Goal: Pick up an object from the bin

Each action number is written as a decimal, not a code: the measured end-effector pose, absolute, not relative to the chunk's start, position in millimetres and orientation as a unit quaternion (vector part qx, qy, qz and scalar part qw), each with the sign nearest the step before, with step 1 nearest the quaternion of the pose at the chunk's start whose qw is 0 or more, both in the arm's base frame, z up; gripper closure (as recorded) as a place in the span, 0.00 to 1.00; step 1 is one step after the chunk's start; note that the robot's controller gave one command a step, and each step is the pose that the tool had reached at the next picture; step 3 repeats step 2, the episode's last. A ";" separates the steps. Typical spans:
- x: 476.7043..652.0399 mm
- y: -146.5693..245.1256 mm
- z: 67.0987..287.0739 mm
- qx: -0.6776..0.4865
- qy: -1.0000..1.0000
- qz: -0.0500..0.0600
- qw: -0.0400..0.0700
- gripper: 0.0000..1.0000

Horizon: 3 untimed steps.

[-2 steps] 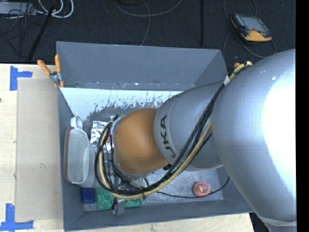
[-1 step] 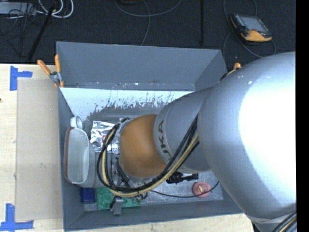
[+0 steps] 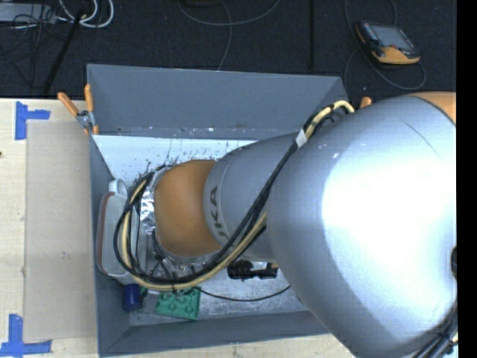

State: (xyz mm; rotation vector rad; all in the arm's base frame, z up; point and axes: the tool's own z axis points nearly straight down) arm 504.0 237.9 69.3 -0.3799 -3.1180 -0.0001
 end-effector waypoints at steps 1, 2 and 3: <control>504.5 237.2 70.5 -0.122 -0.993 0.000 0.000 1.00; 504.7 236.0 113.3 -0.122 -0.993 0.000 0.001 1.00; 504.7 236.0 113.3 -0.122 -0.993 0.000 0.001 1.00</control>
Offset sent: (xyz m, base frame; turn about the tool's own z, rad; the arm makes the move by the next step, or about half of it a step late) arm 0.0000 0.0000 0.0000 0.0000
